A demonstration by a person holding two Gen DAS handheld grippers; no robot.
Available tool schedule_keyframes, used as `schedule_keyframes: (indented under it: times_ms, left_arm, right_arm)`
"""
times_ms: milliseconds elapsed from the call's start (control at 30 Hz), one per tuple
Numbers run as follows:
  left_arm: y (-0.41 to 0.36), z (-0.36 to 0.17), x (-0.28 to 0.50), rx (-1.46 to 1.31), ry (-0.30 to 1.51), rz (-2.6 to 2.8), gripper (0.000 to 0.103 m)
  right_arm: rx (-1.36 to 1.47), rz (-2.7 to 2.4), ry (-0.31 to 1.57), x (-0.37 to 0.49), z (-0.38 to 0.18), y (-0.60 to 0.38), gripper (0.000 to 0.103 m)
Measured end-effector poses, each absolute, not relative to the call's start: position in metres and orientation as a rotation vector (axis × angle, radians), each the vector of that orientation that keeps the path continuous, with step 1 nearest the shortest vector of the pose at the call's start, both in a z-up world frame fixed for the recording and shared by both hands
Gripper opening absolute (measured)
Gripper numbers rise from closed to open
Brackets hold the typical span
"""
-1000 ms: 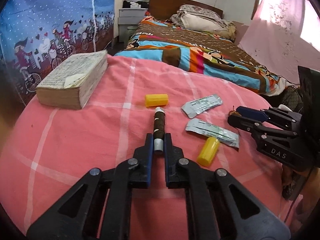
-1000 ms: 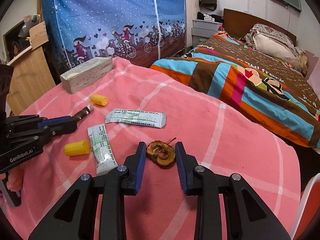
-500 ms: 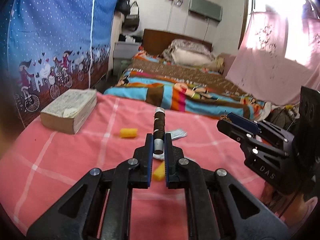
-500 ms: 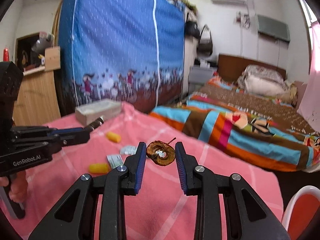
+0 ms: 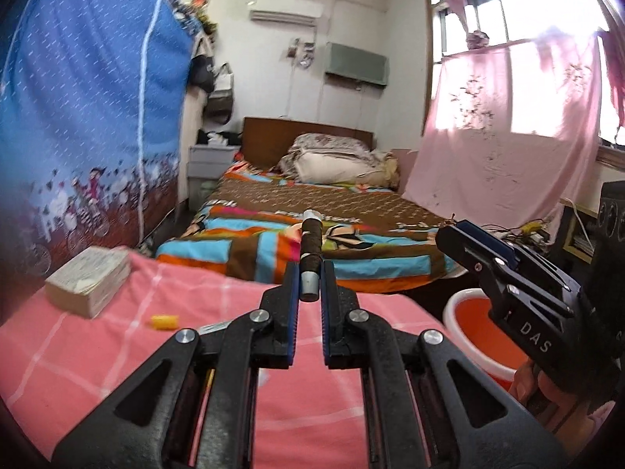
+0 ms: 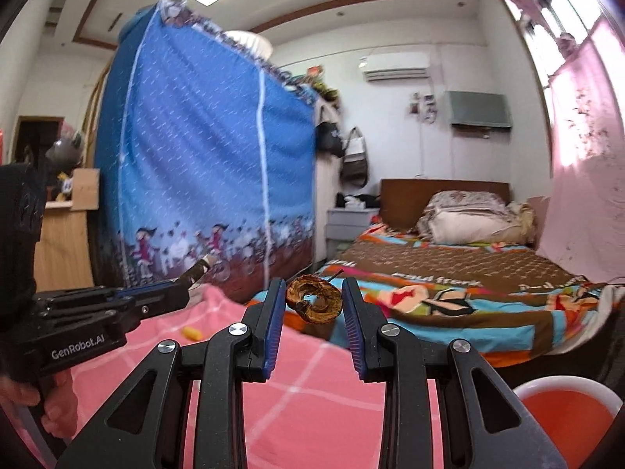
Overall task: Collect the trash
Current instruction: 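Carry the marker and peel over the bucket and open both tools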
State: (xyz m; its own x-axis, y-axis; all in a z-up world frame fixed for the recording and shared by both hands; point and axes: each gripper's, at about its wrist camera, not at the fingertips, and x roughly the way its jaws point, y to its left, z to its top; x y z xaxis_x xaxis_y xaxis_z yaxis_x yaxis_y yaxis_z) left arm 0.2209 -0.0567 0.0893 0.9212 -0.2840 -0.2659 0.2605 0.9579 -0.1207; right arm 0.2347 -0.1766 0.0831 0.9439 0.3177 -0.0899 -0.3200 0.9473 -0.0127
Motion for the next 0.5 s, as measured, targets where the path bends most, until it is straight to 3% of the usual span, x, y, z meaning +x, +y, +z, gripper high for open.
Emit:
schedule_keyframes:
  times_ms: [500]
  left_arm:
    - [-0.182, 0.083, 0.222, -0.008, 0.328, -0.539, 0.013]
  right_arm:
    - [0.046, 0.000, 0.174, 0.216, 0.075, -0.284, 0.028]
